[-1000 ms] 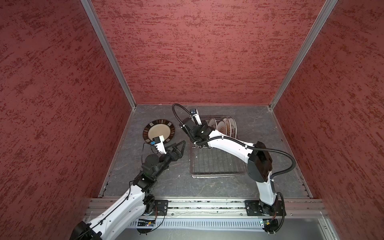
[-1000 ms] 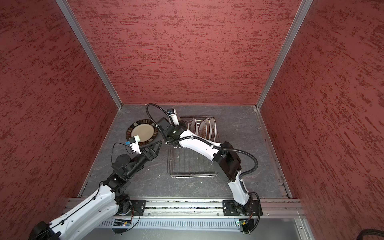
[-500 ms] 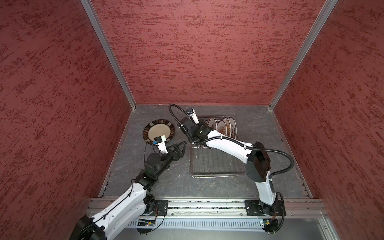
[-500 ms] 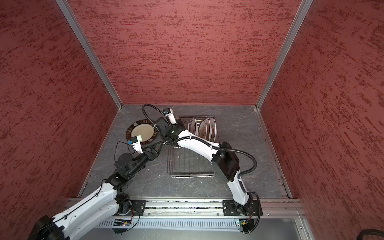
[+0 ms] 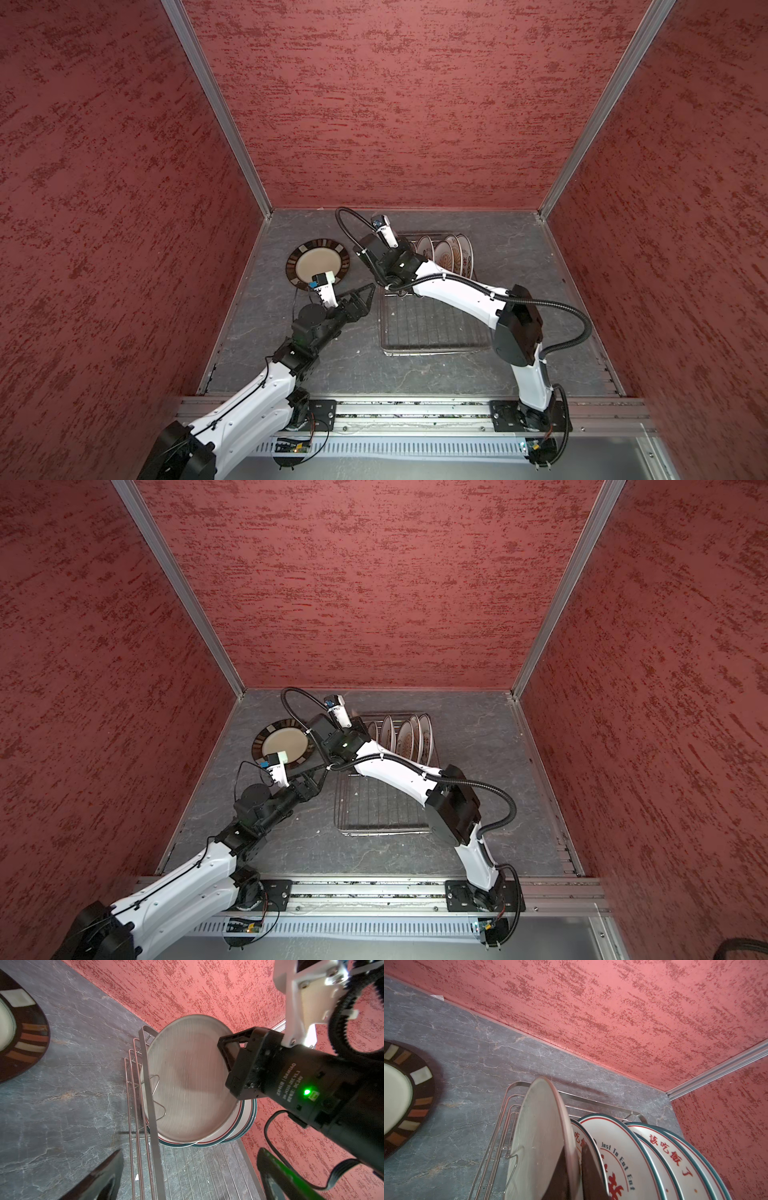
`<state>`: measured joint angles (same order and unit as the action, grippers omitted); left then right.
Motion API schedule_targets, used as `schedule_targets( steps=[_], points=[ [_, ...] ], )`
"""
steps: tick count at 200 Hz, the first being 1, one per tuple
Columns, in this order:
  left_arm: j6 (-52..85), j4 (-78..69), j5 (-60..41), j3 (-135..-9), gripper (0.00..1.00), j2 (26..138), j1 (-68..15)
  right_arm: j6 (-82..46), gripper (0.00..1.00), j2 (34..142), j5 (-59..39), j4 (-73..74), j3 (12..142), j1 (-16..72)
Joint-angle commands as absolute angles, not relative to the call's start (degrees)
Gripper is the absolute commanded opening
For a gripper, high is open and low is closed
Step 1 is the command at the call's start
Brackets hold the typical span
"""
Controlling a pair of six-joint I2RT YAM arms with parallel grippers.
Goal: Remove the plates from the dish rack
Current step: 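Lift the plain white plate up out of the rack with the right gripper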
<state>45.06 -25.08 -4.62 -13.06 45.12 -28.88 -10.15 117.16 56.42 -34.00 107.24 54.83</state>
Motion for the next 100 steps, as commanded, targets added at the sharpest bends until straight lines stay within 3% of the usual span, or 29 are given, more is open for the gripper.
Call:
schedule_targets(
  steps=[1, 62, 100],
  points=[
    [45.4, -26.9, -5.3, -13.7, 0.99, 44.7, -28.4, -8.3, 0.0, 111.0, 63.3, -27.7, 107.3, 55.5],
    [45.6, -26.9, -5.4, -13.5, 0.99, 44.7, -28.4, -5.2, 0.0, 107.4, 65.4, -22.6, 103.3, 56.6],
    [45.3, -31.7, -7.6, -12.3, 0.99, 44.1, -28.3, -5.2, 0.0, 100.7, 57.4, -16.2, 95.9, 56.7]
  ],
)
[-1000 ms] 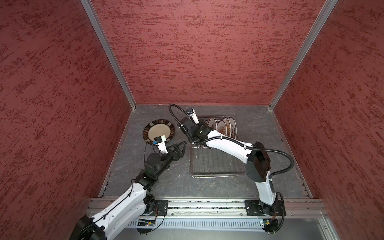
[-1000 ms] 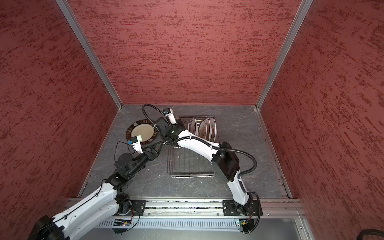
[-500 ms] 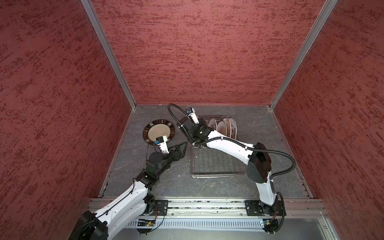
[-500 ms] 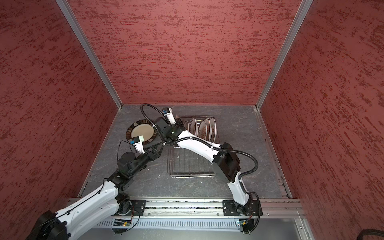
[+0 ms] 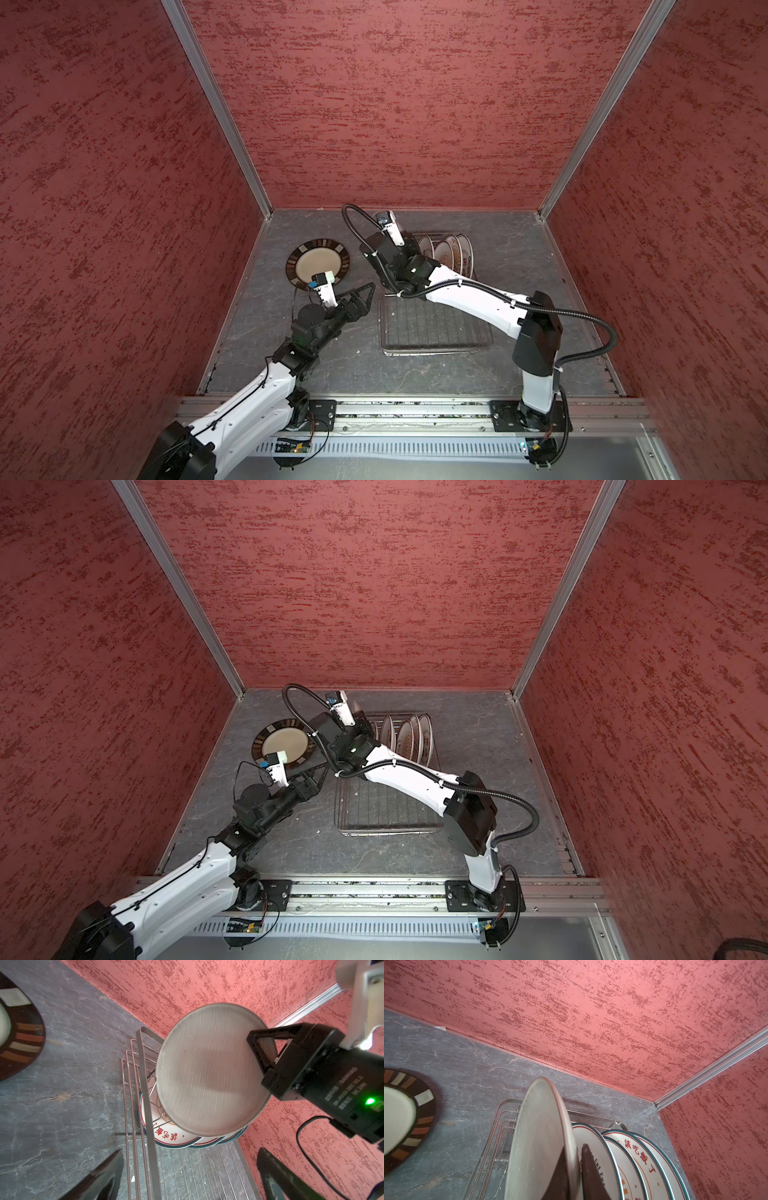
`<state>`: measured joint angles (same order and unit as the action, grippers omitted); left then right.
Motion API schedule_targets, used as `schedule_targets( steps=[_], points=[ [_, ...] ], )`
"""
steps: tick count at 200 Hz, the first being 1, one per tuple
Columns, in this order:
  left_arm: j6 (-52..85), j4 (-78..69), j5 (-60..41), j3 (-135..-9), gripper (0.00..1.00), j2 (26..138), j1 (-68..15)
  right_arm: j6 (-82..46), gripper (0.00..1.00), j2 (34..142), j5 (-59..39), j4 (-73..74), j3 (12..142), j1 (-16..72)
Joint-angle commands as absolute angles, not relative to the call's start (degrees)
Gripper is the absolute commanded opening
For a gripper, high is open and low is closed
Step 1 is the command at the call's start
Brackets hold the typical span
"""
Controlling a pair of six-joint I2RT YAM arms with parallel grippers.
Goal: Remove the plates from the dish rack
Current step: 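Lift the plain white plate up out of the rack with the right gripper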
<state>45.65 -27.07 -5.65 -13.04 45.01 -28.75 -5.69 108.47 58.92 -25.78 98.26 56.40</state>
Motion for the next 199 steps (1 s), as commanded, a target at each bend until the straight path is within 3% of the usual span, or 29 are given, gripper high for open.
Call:
schedule_targets(
  steps=[1, 43, 80, 132, 199],
  points=[
    [45.3, -31.8, -7.6, -12.3, 0.99, 44.1, -28.3, -5.2, 0.0, 100.4, 57.3, -16.0, 95.6, 56.7],
    [44.8, -30.2, -8.1, -13.0, 0.99, 43.1, -28.1, -4.2, 0.0, 91.7, 58.6, -7.2, 85.4, 56.7],
    [43.4, -30.5, -10.8, -13.8, 0.99, 43.3, -28.1, -4.0, 0.0, 80.6, 52.5, 5.4, 72.9, 56.5],
    [42.9, -30.0, -11.9, -14.1, 0.99, 41.3, -28.4, -10.6, 0.0, 66.8, 35.6, 11.5, 59.3, 51.7],
    [38.3, -24.1, -16.7, -17.6, 0.99, 39.7, -28.2, -20.8, 0.0, 53.3, 5.4, 20.5, 44.2, 40.1]
  ],
)
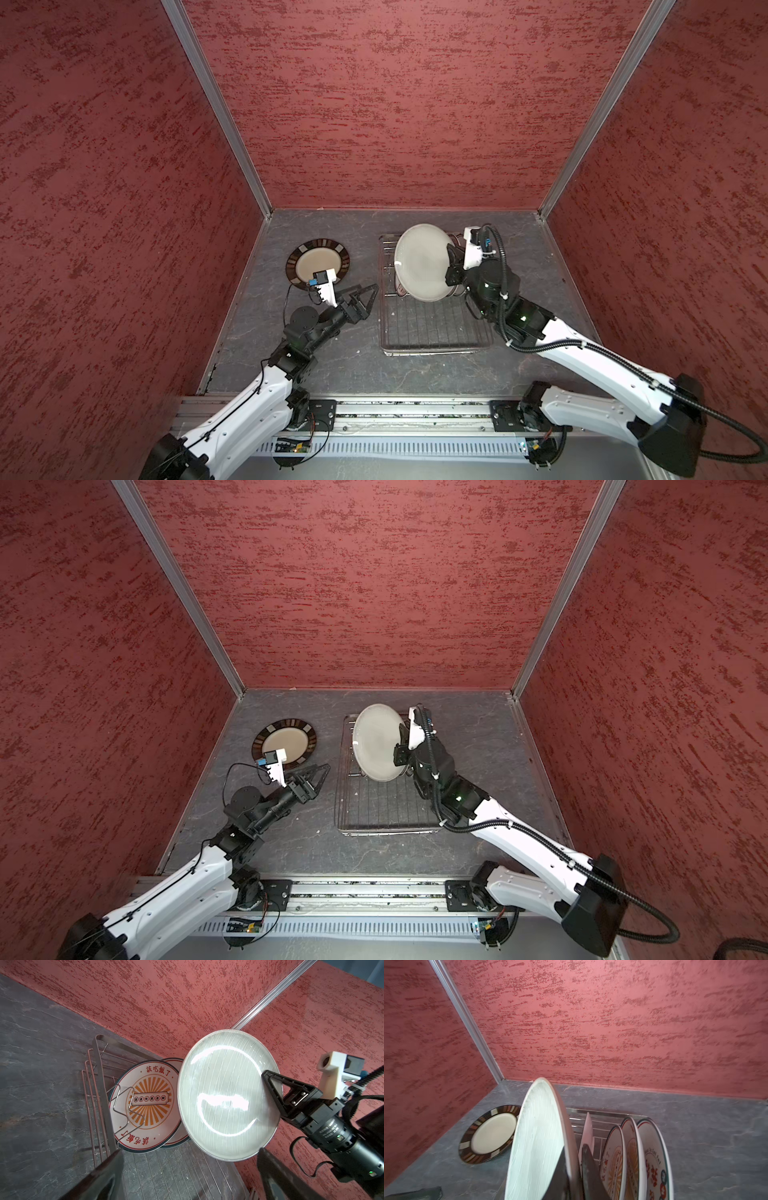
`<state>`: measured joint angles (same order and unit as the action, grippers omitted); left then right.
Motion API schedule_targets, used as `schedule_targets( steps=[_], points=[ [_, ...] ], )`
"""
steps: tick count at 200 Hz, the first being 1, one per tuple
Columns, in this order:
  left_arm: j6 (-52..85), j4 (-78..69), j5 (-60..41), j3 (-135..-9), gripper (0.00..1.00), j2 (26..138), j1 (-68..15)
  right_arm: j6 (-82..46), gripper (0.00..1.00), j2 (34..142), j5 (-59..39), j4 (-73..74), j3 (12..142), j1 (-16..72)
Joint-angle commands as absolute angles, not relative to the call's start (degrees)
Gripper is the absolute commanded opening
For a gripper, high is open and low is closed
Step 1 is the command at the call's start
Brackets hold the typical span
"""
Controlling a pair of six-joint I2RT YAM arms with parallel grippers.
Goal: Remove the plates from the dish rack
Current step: 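Lift the plain white plate up out of the rack with the right gripper, then carry the white plate toward the left gripper while the left opens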
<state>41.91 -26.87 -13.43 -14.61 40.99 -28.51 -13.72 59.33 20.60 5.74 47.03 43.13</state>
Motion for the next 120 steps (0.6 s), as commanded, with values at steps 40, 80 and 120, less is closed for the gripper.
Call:
schedule_targets(
  steps=[40, 80, 120],
  points=[
    [37.5, -24.7, -19.5, -18.1, 0.99, 39.5, -28.2, -27.5, 0.0, 51.6, -9.8, 29.8, 37.6, 33.8],
    [35.5, -24.0, -18.2, -18.6, 0.99, 41.2, -30.6, -32.7, 0.0, 51.5, -17.0, 38.8, 33.3, 31.8],
    [34.5, -25.8, -18.3, -20.3, 0.99, 45.4, -35.2, -33.2, 0.0, 51.1, -17.2, 45.7, 29.7, 31.5]
  ],
)
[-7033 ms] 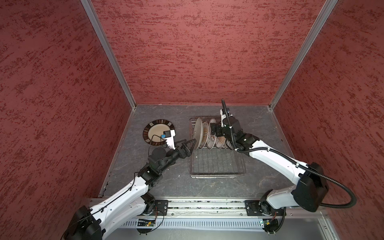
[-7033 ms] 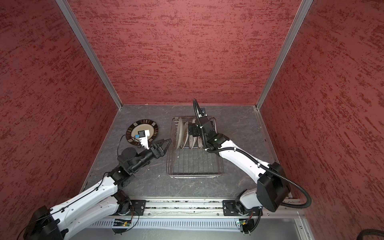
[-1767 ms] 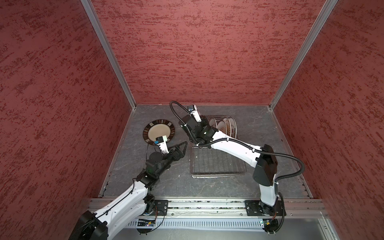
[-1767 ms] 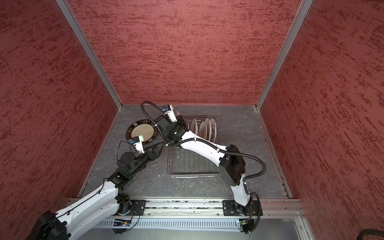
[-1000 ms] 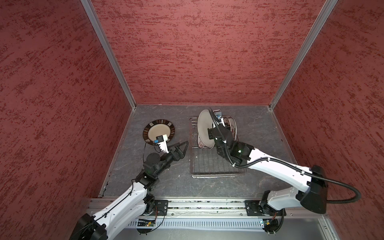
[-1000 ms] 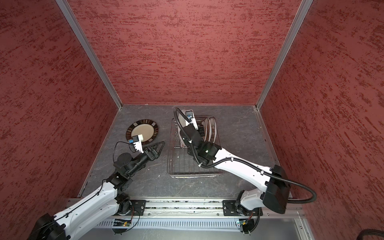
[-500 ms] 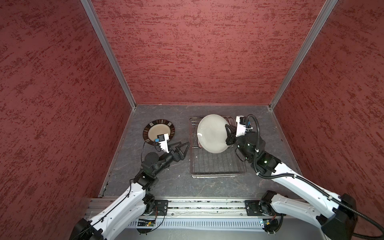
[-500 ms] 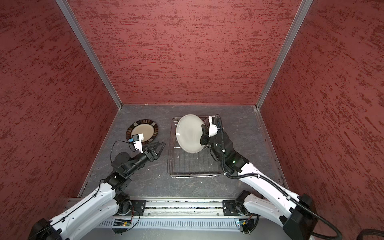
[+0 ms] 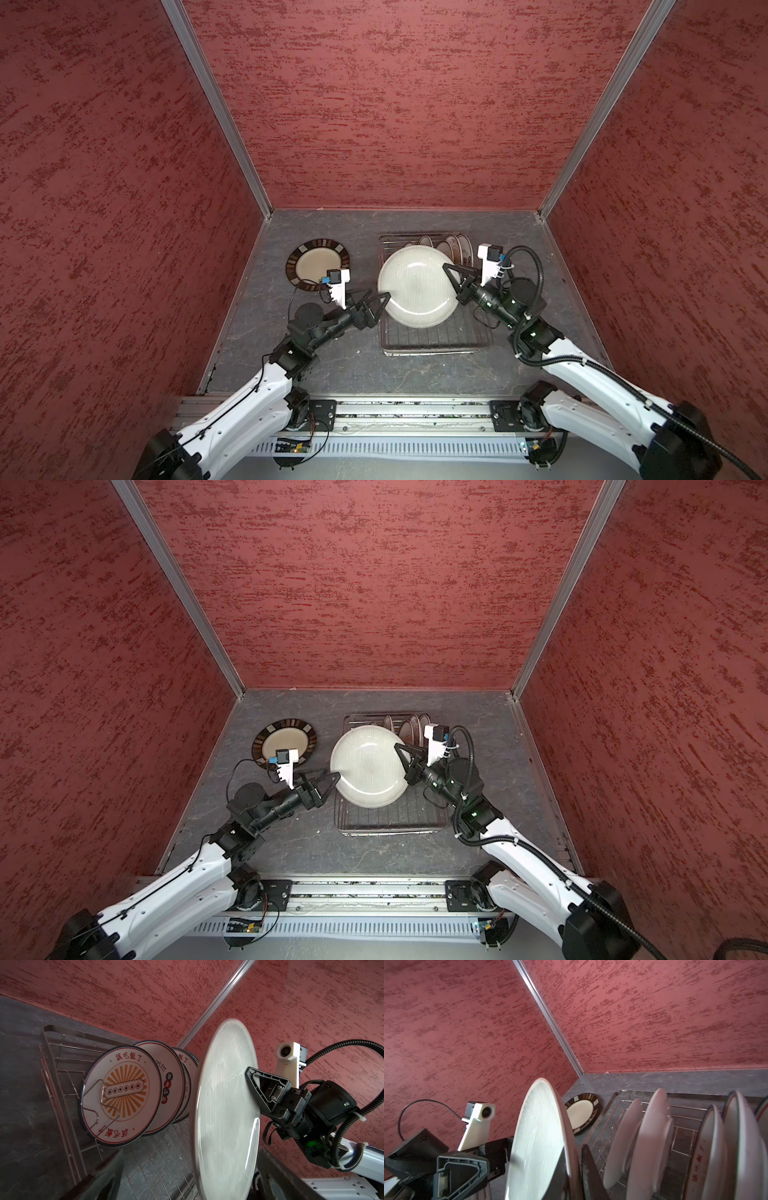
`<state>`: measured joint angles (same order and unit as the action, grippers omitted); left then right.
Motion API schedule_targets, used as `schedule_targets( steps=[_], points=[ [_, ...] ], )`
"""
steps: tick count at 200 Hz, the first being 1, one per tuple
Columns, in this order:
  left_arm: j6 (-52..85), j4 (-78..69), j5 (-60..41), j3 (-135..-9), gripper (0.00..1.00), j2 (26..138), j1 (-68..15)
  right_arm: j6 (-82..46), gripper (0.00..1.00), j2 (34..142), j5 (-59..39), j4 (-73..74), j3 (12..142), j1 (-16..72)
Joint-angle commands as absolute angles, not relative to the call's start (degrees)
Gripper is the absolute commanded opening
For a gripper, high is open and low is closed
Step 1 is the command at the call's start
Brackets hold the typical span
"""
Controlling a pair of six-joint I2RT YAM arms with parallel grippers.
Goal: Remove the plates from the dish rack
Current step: 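Carry the white plate toward the left gripper while the left opens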
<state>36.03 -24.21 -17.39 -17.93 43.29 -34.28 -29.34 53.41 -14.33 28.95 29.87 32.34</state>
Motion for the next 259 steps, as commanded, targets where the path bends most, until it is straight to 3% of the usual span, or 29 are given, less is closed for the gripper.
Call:
schedule_targets(
  steps=[1, 16, 36, 108, 225, 259],
  points=[
    [34.7, -25.8, -18.5, -20.3, 0.99, 45.6, -35.2, -33.2, 0.0, 51.1, -17.3, 46.0, 29.5, 31.5],
    [36.4, -26.0, -20.9, -21.4, 1.0, 47.6, -35.3, -33.7, 0.0, 51.1, -17.5, 49.6, 27.6, 31.5],
    [37.6, -29.2, -24.2, -21.8, 0.93, 49.7, -35.6, -33.7, 0.0, 50.9, -17.5, 51.0, 26.6, 31.5],
    [40.2, -30.7, -26.7, -21.7, 0.48, 51.6, -35.9, -32.9, 0.0, 52.8, -16.1, 51.5, 26.5, 31.5],
    [42.3, -34.4, -26.7, -21.4, 0.1, 53.7, -35.9, -34.3, 0.0, 57.7, -18.6, 45.9, 29.8, 31.5],
    [44.8, -36.2, -26.6, -21.7, 0.0, 54.7, -35.9, -35.6, 0.14, 58.8, -21.5, 46.0, 30.1, 31.5]
  ],
)
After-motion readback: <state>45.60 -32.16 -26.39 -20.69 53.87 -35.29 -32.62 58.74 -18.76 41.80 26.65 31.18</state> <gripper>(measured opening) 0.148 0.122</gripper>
